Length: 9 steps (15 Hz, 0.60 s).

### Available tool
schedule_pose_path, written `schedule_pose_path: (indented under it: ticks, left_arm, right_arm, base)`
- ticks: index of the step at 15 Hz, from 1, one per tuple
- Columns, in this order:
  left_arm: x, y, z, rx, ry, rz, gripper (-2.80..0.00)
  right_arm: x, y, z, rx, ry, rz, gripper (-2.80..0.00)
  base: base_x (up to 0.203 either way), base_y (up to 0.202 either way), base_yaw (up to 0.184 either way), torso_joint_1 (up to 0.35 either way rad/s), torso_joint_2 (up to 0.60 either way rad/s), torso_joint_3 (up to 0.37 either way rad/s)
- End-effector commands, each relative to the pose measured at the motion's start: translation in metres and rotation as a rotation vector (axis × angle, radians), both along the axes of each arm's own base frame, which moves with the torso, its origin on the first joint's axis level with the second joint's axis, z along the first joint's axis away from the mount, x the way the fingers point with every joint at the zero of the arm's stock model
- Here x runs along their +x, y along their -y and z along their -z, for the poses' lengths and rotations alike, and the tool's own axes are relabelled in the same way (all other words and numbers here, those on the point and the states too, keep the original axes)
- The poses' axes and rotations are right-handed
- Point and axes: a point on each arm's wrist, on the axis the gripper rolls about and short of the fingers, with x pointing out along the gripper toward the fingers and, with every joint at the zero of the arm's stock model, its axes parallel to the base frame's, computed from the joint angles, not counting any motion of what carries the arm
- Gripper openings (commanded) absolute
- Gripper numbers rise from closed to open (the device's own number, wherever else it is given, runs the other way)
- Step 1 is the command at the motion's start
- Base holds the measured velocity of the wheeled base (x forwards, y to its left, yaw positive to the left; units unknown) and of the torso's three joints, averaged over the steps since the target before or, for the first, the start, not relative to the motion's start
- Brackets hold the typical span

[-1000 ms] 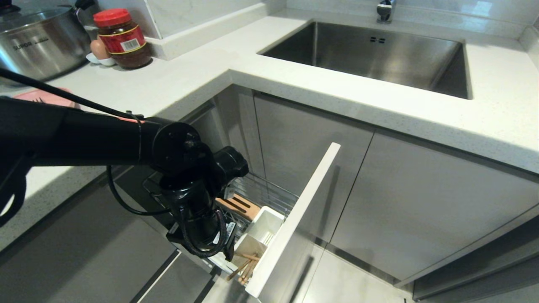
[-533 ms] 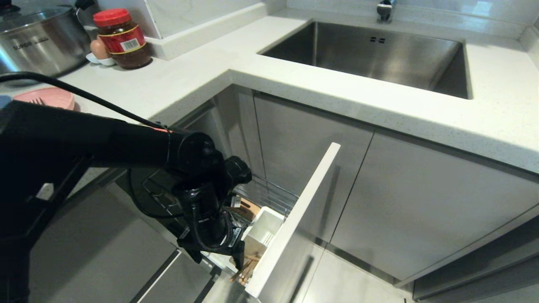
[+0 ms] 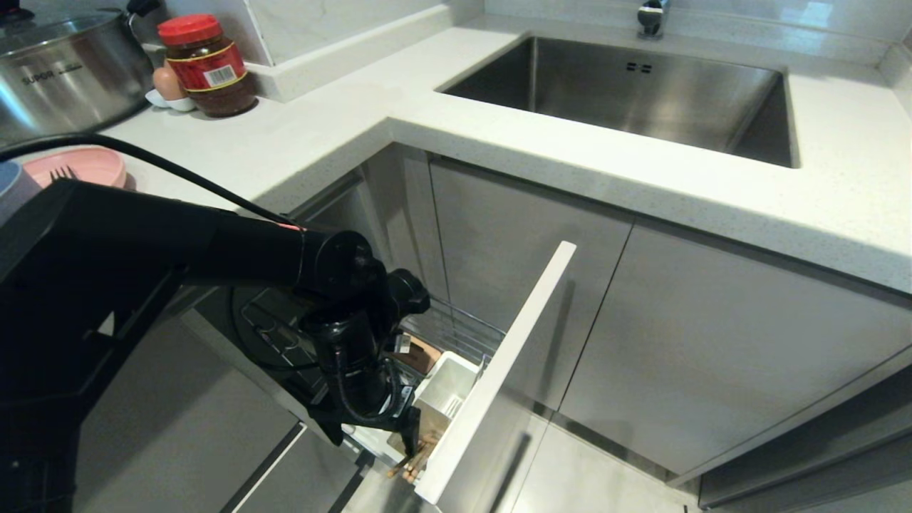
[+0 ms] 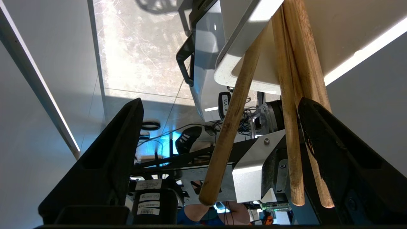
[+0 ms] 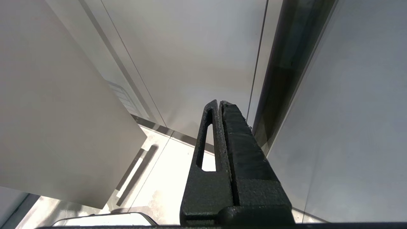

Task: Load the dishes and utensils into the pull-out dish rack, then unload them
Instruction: Take the chopsticks out of the cupboard

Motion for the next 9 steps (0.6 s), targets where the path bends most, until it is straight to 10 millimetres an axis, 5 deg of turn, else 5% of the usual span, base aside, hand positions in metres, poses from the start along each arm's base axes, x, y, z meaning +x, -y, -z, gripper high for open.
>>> schedule_pose_path:
  ticks: [1, 9]
  left_arm:
    - [0.001, -0.002, -0.003, -0.004, 0.008, -0.014, 0.0]
    - [0.001, -0.015, -0.019, -0.023, 0.044, -0.038, 0.0]
  right_arm:
    - [0.0, 0.0, 0.0, 0.0, 0.003, 0.0, -2.8]
    - [0.0, 0.0, 0.0, 0.0, 0.003, 0.0, -2.8]
  base:
    - [0.0, 0.0, 0.0, 0.0, 0.0, 0.0]
    - [0.0, 0.0, 0.0, 0.0, 0.0, 0.0]
